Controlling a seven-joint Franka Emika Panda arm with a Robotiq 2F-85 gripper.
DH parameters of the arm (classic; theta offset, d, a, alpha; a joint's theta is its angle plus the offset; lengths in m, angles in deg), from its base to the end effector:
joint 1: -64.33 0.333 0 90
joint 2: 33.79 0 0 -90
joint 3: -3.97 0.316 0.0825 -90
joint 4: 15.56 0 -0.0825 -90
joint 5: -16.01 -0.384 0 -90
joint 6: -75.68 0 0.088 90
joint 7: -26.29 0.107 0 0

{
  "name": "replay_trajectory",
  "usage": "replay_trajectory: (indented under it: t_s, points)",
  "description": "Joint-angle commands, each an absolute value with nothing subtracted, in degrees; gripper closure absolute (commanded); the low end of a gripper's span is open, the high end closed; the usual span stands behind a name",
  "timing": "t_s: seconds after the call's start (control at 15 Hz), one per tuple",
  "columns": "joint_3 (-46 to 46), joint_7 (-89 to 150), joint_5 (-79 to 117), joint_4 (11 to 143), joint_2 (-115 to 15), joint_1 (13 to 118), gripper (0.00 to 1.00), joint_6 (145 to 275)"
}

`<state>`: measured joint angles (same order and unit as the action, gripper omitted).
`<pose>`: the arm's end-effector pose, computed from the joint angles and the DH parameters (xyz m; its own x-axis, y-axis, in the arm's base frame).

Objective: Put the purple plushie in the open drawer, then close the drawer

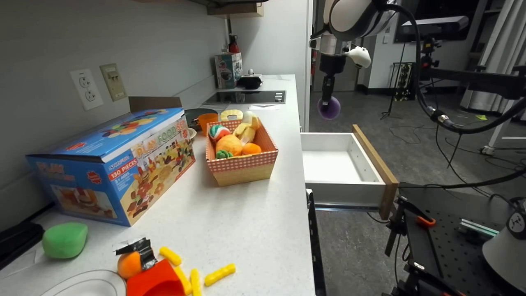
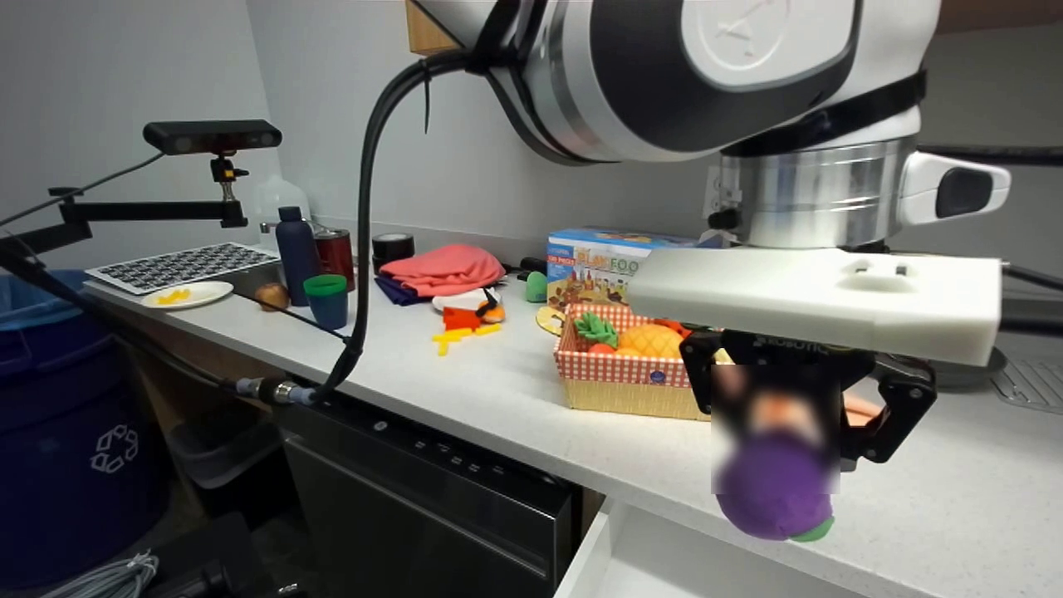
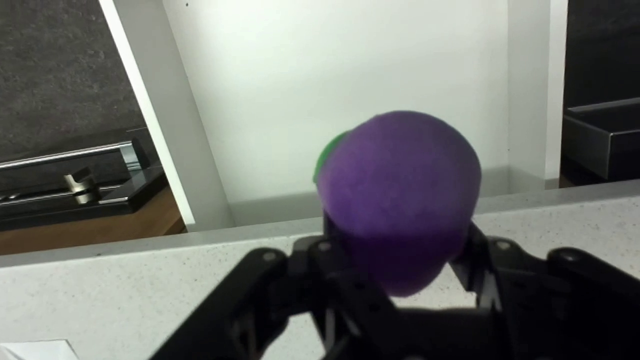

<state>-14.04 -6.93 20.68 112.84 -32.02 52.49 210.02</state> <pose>0.4604 -0.2662 0.3935 0.9901 0.1155 0.0793 0.1057 -0.9873 0.1186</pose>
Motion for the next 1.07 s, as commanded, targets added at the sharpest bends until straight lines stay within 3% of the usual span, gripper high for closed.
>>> replay_trajectory:
  t_s: [0.0, 0.13, 0.2, 1.0]
  points:
    - [-12.8, -7.49, 18.84, 111.27, -32.9, 51.76, 0.17, 209.29]
    - [-12.48, -7.2, 19.4, 111.19, -32.76, 51.79, 0.02, 209.13]
    - [-12.34, -7.18, 19.51, 111.13, -32.64, 51.81, 0.0, 209.07]
    - [-11.22, -6.87, 20.59, 111.4, -32.19, 51.94, 0.0, 209.8]
